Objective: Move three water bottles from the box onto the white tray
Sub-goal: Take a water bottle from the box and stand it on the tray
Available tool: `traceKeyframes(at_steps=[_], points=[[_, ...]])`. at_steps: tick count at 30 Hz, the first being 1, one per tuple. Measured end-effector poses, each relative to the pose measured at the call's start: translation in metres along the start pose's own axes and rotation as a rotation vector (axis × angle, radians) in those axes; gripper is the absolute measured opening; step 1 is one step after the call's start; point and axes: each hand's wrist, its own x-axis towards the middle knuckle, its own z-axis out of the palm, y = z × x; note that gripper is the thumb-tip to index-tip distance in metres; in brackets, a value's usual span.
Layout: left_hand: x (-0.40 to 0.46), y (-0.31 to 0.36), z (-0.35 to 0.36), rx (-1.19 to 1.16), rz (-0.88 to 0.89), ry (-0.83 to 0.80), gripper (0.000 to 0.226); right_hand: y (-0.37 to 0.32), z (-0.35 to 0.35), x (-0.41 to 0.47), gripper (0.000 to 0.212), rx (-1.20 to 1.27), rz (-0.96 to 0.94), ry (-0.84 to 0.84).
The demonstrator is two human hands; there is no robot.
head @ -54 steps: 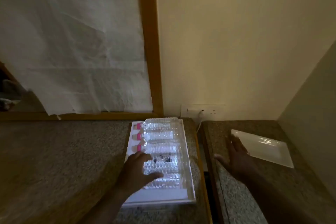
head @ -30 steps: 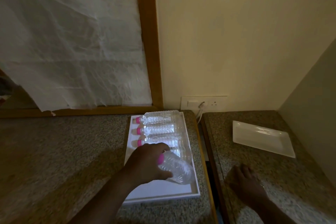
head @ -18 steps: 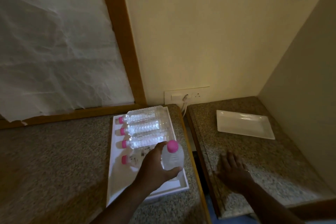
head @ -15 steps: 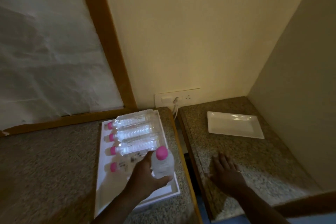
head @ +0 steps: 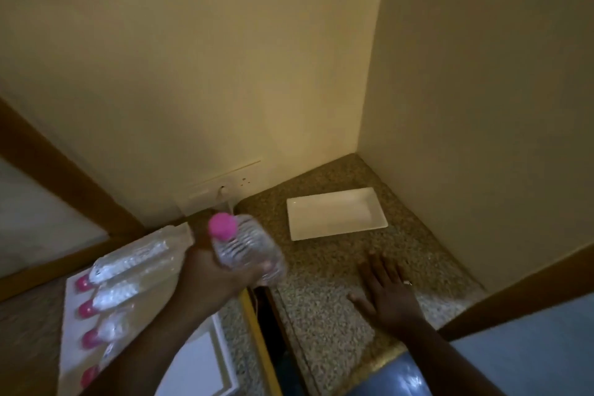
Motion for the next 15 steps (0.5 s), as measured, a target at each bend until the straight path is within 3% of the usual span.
traceKeyframes(at_steps=[2,6,10,15], points=[[0.035,0.02,0.045,0.005,0.06,-0.069,0.046,0.012,-0.002,0.0,0.08,0.014,0.052,0.025],[0.101,0.039,0.127,0.056,0.168,-0.099,0.068,0.016,-0.006,0.003,0.078,0.021,0.078,0.068],[0.153,0.033,0.19,0.063,0.134,-0.167,0.084,0.017,-0.01,0.006,0.079,0.036,0.076,0.09],[0.182,0.006,0.226,0.106,0.065,-0.19,0.082,0.017,-0.012,0.003,0.079,0.053,0.078,0.107]])
